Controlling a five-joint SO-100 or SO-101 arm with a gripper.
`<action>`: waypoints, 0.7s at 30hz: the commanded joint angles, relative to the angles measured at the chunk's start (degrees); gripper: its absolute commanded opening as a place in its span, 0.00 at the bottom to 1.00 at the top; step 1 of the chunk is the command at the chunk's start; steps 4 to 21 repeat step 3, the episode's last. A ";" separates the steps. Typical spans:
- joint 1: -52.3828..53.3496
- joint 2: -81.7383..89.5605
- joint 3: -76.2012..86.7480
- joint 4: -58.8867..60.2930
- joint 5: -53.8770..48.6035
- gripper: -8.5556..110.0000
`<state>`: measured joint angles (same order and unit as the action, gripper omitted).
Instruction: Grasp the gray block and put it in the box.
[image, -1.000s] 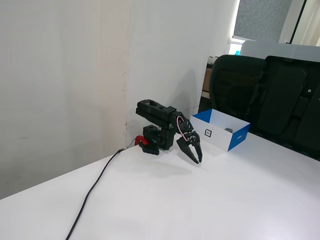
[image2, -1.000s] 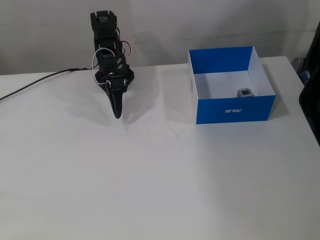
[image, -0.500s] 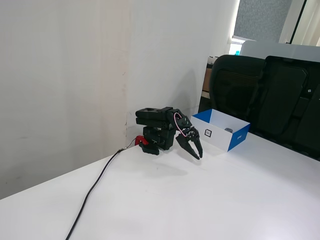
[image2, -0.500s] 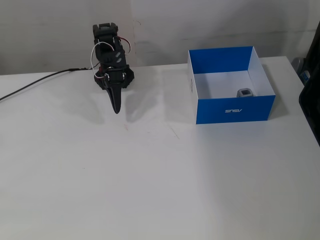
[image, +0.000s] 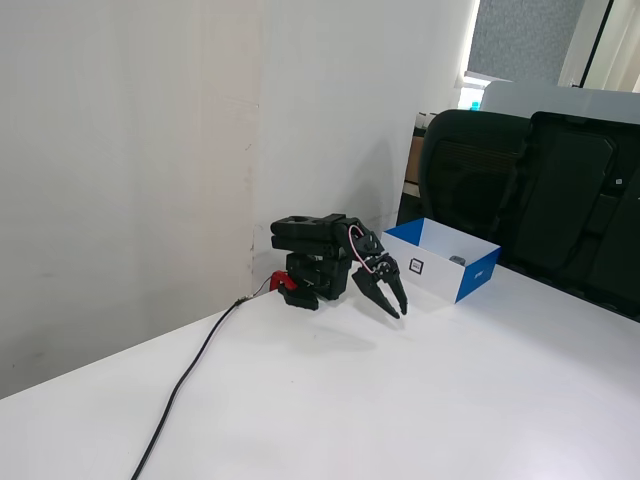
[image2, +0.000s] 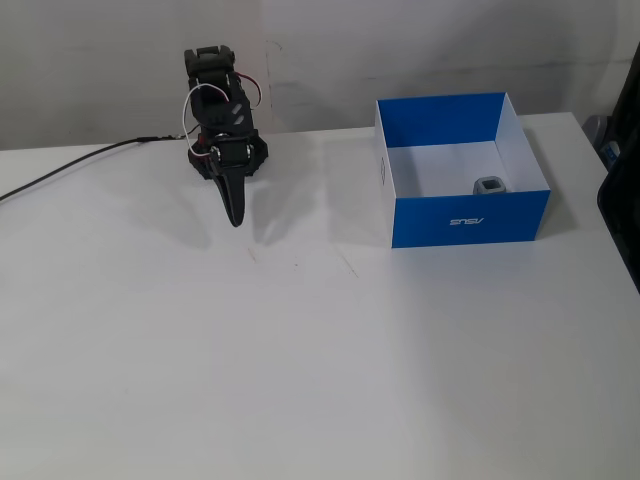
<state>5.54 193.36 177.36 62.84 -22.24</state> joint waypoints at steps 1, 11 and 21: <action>0.18 1.14 2.99 0.09 -0.35 0.09; 0.18 1.14 2.99 0.09 -0.35 0.09; 0.18 1.14 2.99 0.09 -0.35 0.09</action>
